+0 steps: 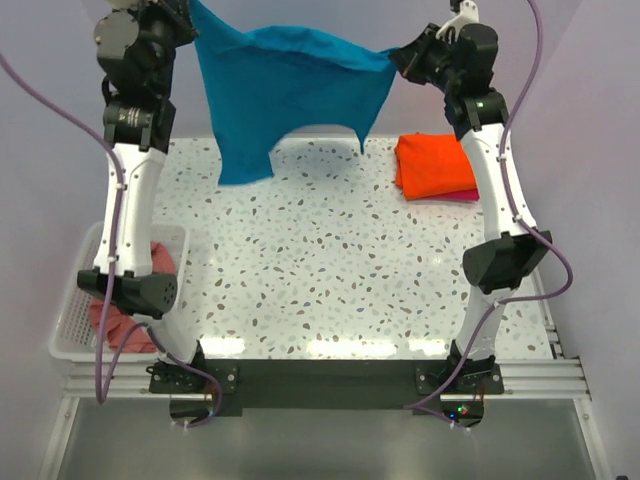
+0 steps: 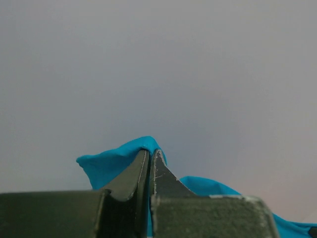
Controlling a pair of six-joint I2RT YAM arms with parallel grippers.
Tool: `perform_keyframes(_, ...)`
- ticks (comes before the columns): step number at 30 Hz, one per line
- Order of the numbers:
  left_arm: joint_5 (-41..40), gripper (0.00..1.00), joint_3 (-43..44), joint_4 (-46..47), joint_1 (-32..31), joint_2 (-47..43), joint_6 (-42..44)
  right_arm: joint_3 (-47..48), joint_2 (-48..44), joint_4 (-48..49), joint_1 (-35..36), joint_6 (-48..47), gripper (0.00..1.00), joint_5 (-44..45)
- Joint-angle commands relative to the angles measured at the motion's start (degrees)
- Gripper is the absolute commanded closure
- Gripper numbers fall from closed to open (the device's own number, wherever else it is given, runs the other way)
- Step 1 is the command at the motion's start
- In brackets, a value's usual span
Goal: Fold and stack the t-shirts
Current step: Flatten the tshirt out, then fold the tshirt
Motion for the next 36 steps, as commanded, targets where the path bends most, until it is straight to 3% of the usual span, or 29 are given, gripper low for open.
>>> perform_keyframes(1, 2.8, 1.0, -6.9, 6.6, 0.8, -6.6, 1.7, -8.8, -5.2, 5.5, -1.4, 1.7, 1.0, -0.9)
perform_keyframes(3, 3.0, 1.0, -11.1, 6.0, 0.9, -9.6, 0.7, -18.3, -7.5, 7.0, -1.6, 2.0, 1.0, -1.1)
perform_keyframes(11, 4.1, 1.0, -55.0, 9.0, 0.8, -29.2, -9.2, -48.8, -16.8, 10.8, -2.3, 3.0, 1.0, -4.3)
perform_keyframes(12, 3.5, 1.0, -62.9, 7.7, 0.8, -33.4, -11.9, -54.4, -17.3, 10.9, -2.2, 3.1, 1.0, -4.5)
perform_keyframes(21, 5.1, 1.0, -94.7, -5.5, -0.6, -51.3, -19.3, -81.8, -21.5, 9.2, -2.2, 1.5, 1.0, -3.7)
perform_keyframes(27, 3.5, 1.0, -99.3, -15.7, -2.8, -56.6, -22.0, -93.3, -27.6, 8.5, -2.3, 1.0, 1.0, -0.2)
perform_keyframes(36, -1.5, 1.0, -96.3, -23.7, -4.4, -57.0, -25.7, -95.9, -38.5, 0.6, -2.3, -1.0, 0.94, 4.6)
